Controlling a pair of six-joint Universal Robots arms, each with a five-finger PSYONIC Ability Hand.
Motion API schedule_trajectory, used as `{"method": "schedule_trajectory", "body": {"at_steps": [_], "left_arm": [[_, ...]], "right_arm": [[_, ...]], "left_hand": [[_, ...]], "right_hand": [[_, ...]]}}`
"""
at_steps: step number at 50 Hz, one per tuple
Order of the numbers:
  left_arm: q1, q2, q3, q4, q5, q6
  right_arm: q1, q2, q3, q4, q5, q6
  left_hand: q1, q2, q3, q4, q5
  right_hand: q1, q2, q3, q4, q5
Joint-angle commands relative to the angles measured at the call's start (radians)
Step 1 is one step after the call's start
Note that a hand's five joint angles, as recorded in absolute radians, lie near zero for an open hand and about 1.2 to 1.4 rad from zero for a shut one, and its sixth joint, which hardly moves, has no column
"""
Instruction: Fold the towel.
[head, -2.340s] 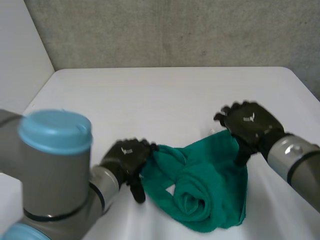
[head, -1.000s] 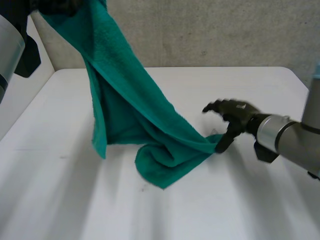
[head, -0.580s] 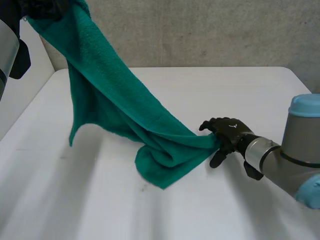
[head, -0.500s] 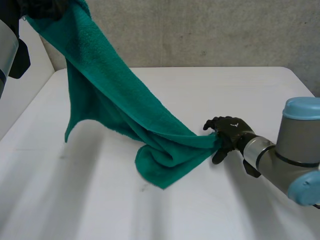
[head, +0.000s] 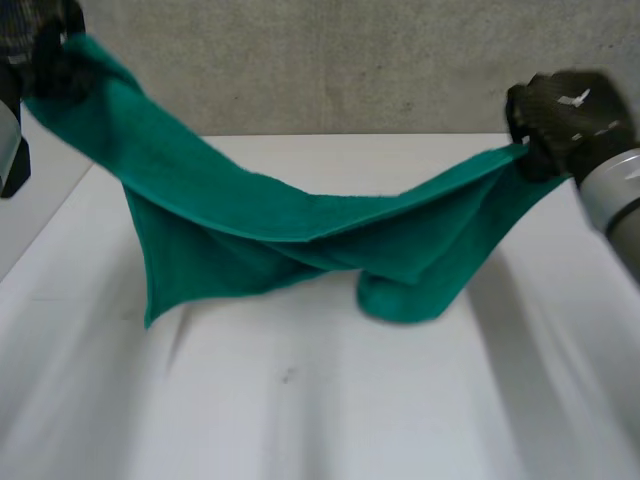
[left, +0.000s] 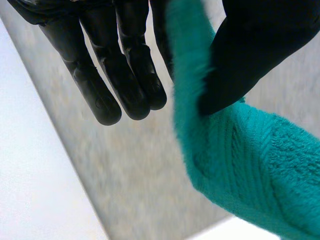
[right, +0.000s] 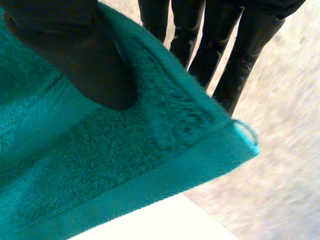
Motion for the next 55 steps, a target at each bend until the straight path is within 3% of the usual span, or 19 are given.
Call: {"method": "schedule_trajectory", "body": {"at_steps": [1, 7, 15, 18, 24, 25, 26, 29, 31, 35, 44, 52, 55], "left_arm": [[0.096, -0.111, -0.034, -0.112, 0.011, 0.006], [0.096, -0.273, -0.065, -0.206, 0.020, 0.004], [0.094, -0.488, -0.002, -0.235, 0.048, 0.006], [0.094, -0.537, 0.108, -0.233, 0.046, 0.005], [0.088, -0.559, 0.347, -0.213, 0.043, -0.008], [0.088, -0.557, 0.390, -0.201, 0.042, -0.009], [0.088, -0.551, 0.498, -0.128, 0.034, -0.018], [0.090, -0.522, 0.567, -0.016, 0.017, -0.023], [0.090, -0.476, 0.573, 0.104, -0.021, -0.022], [0.087, -0.432, 0.538, 0.211, -0.085, -0.020], [0.111, -0.385, 0.285, 0.181, -0.092, -0.057], [0.134, -0.399, 0.044, 0.080, -0.075, -0.144], [0.139, -0.480, -0.014, 0.054, -0.033, -0.160]], "right_arm": [[-0.009, -0.155, -0.018, 0.361, 0.004, -0.398], [0.012, -0.108, 0.006, 0.509, 0.017, -0.555], [0.073, 0.147, -0.054, 0.506, 0.073, -0.563], [0.087, 0.280, -0.208, 0.482, 0.138, -0.554], [0.106, 0.367, -0.452, 0.331, 0.223, -0.525], [0.106, 0.368, -0.562, 0.213, 0.246, -0.476], [0.104, 0.368, -0.593, 0.161, 0.249, -0.457], [0.099, 0.351, -0.641, -0.034, 0.251, -0.381], [0.098, 0.316, -0.627, -0.127, 0.251, -0.354], [0.095, 0.219, -0.551, -0.276, 0.252, -0.316], [0.098, 0.095, -0.181, -0.329, 0.195, -0.308], [0.093, 0.094, 0.130, -0.330, 0.120, -0.307], [0.092, 0.124, 0.186, -0.332, 0.105, -0.305]], "left_hand": [[0.275, 0.197, 0.204, 0.202, 0.255], [0.275, 0.197, 0.204, 0.202, 0.255], [0.275, 0.197, 0.204, 0.202, 0.255], [0.275, 0.197, 0.204, 0.202, 0.255], [0.275, 0.197, 0.204, 0.202, 0.255], [0.275, 0.197, 0.204, 0.202, 0.255], [0.275, 0.197, 0.204, 0.202, 0.255], [0.275, 0.197, 0.204, 0.202, 0.255], [0.275, 0.197, 0.204, 0.202, 0.255], [0.275, 0.197, 0.204, 0.202, 0.255], [0.275, 0.197, 0.204, 0.202, 0.255], [0.275, 0.197, 0.204, 0.202, 0.255], [0.275, 0.197, 0.204, 0.202, 0.255]], "right_hand": [[0.409, 0.222, 0.219, 0.210, 0.240], [0.409, 0.222, 0.219, 0.210, 0.240], [0.409, 0.222, 0.219, 0.210, 0.240], [0.409, 0.222, 0.219, 0.210, 0.240], [0.409, 0.222, 0.219, 0.210, 0.240], [0.409, 0.222, 0.219, 0.210, 0.240], [0.409, 0.222, 0.219, 0.210, 0.240], [0.409, 0.222, 0.219, 0.210, 0.240], [0.409, 0.222, 0.219, 0.210, 0.240], [0.409, 0.222, 0.219, 0.210, 0.240], [0.409, 0.222, 0.219, 0.210, 0.240], [0.409, 0.222, 0.219, 0.210, 0.240], [0.409, 0.222, 0.219, 0.210, 0.240]]}}
